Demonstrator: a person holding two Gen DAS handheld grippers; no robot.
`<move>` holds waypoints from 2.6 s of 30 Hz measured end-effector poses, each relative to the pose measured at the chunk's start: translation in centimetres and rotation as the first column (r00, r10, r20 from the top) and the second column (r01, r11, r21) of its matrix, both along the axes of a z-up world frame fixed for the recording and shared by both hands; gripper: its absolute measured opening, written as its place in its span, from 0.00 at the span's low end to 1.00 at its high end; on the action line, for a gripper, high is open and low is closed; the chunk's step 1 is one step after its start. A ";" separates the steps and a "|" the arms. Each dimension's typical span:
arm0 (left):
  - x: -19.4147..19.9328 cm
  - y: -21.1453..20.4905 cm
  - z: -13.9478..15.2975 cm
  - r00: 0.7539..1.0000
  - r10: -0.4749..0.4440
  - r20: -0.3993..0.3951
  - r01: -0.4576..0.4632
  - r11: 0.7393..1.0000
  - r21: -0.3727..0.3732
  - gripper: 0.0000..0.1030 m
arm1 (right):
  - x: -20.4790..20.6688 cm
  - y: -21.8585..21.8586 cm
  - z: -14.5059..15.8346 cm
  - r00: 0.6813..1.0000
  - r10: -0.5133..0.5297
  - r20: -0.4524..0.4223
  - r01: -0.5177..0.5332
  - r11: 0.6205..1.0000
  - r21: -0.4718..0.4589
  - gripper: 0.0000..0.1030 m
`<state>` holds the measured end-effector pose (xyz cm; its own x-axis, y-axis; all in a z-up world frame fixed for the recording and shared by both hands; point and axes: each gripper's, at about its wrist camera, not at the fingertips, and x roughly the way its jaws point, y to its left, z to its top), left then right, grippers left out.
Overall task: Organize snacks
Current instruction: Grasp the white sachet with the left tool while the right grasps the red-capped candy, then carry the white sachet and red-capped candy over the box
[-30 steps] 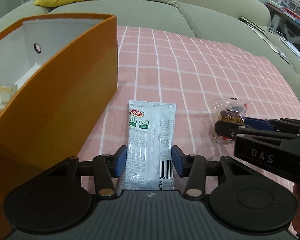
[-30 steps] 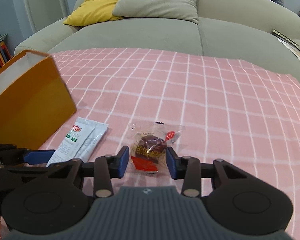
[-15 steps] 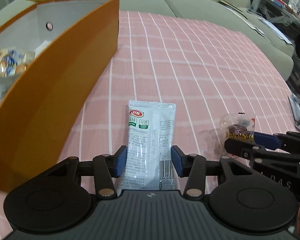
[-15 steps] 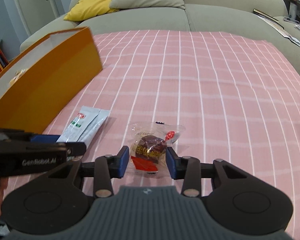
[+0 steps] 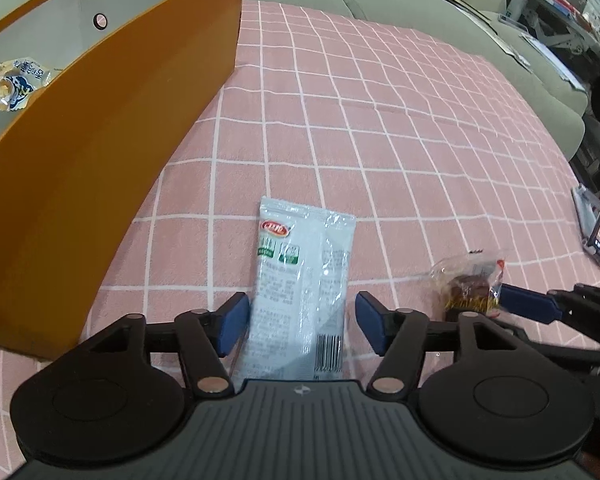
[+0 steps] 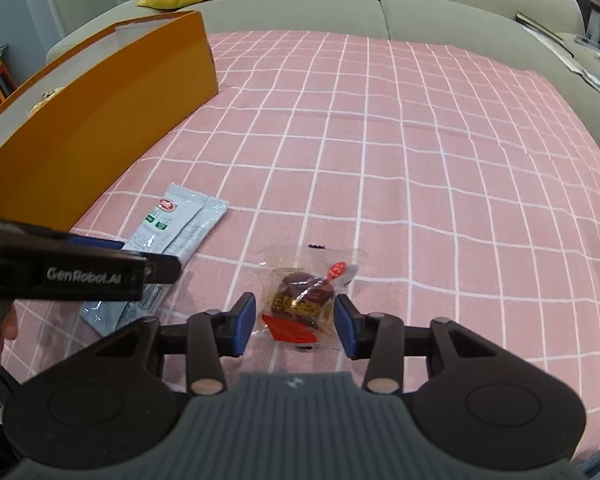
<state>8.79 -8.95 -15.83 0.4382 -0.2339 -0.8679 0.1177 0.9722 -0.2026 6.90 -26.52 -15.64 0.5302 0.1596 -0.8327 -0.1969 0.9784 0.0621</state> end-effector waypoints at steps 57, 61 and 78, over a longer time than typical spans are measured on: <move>0.1 11.7 15.8 0.971 0.048 0.236 -0.060 0.997 0.043 0.51 | 3.1 10.2 12.9 0.940 0.263 0.215 -0.288 0.953 0.093 0.26; 2.5 13.4 17.4 0.965 0.037 0.259 -0.058 0.996 0.072 0.51 | 5.0 13.9 13.9 0.912 0.342 0.227 -0.364 0.929 0.063 0.26; 14.6 16.1 12.3 0.996 0.010 0.089 -0.021 0.993 0.117 0.51 | 17.2 22.7 9.8 0.861 0.487 0.144 -0.474 0.872 -0.121 0.26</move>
